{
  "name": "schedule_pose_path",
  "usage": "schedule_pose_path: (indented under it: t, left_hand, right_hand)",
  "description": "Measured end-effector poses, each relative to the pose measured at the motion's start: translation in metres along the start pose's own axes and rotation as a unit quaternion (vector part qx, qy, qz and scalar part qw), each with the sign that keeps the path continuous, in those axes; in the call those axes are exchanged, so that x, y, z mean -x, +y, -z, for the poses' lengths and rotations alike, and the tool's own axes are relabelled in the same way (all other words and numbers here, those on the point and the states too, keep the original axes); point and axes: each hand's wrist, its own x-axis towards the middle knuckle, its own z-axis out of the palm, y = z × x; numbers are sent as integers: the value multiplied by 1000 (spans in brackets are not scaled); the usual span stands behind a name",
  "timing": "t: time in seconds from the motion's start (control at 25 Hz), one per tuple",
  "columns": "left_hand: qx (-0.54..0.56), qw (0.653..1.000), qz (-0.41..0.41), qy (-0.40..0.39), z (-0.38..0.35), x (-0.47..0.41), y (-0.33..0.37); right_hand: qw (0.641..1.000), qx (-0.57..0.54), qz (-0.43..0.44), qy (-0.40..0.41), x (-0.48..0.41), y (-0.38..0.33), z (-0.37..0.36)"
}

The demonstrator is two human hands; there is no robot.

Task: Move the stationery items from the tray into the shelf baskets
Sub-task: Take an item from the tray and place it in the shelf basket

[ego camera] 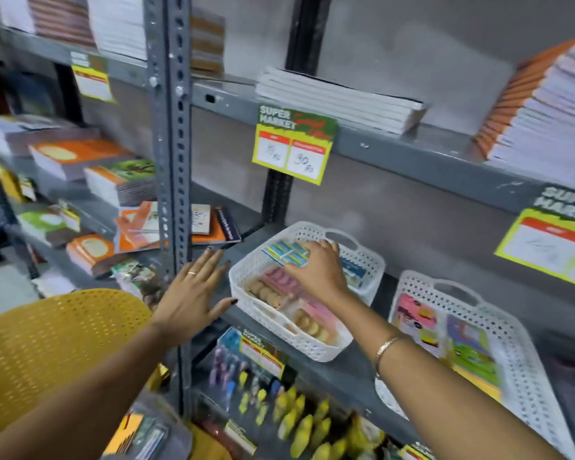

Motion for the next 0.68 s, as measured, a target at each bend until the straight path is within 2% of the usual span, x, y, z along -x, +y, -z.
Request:
schedule_pose_path:
  t: [0.24,0.44,0.56,0.68]
  left_hand:
    - [38,995,-80,-45,-20,-36,52]
    - [68,987,-111,-100,-28,-40,61]
    - [93,985,-119,-88,-36,-40,58]
    - [90,988,-116,-43,-44,-37,56]
  right_hand:
    - [994,36,-97,-25,3,81,5]
    - [986,72,-137,-55,-21,113,-4]
    - [981,94,-151,-81,-34,122,-16]
    - [977,107,-153,-105,-43,131,-29]
